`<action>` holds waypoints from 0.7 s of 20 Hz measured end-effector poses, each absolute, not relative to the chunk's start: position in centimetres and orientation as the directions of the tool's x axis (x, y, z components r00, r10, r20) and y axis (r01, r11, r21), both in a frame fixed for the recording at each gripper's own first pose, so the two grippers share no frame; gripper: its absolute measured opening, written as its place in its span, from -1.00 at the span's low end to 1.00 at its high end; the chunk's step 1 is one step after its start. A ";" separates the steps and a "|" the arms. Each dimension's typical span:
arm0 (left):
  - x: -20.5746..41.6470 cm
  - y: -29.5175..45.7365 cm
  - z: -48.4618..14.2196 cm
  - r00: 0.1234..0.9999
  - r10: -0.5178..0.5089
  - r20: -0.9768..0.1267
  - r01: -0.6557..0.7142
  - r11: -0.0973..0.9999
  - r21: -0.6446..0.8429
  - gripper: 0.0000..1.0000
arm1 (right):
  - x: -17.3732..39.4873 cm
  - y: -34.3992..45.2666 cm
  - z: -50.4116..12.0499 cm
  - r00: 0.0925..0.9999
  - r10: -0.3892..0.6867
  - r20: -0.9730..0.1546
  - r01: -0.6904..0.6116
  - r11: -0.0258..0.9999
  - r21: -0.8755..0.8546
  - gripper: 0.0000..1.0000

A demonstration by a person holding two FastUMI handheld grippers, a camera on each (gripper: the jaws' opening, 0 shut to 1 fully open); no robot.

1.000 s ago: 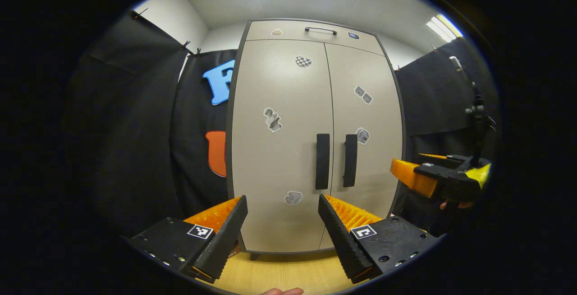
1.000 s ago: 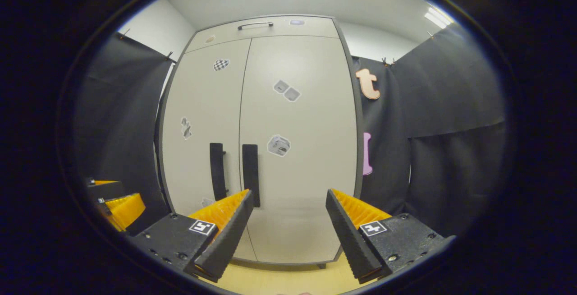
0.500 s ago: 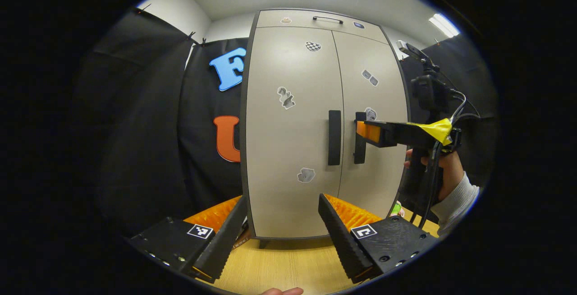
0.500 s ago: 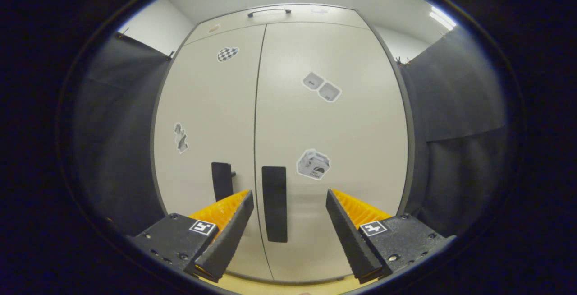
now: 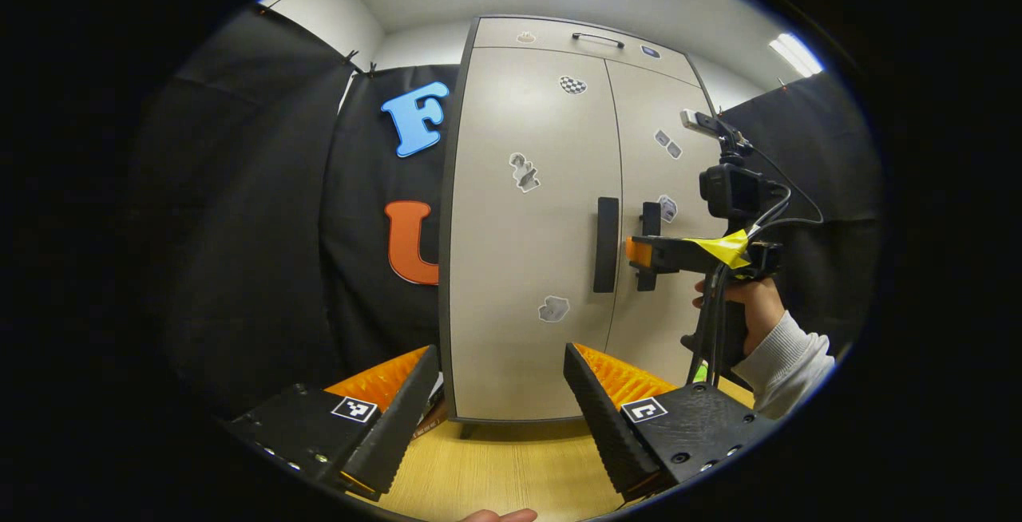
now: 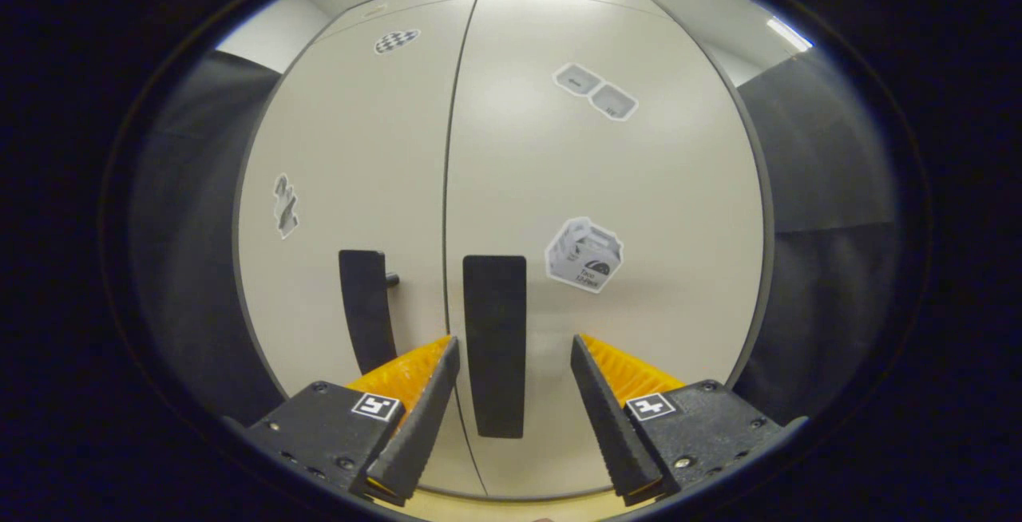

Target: Open the right door of the double-door shoe cabinet with the right hand, and open the left door with the left hand.

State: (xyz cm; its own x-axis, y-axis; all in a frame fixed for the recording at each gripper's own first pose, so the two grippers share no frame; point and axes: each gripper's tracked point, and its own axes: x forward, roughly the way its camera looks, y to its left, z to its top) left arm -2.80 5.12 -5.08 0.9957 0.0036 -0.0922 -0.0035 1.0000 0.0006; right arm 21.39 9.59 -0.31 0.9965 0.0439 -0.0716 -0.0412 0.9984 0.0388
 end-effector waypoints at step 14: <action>-2.0 5.1 -5.2 0.995 -0.027 -0.092 0.026 1.000 -0.011 0.90 | 21.5 10.0 -0.6 0.997 0.021 -0.071 -0.019 0.999 0.036 0.07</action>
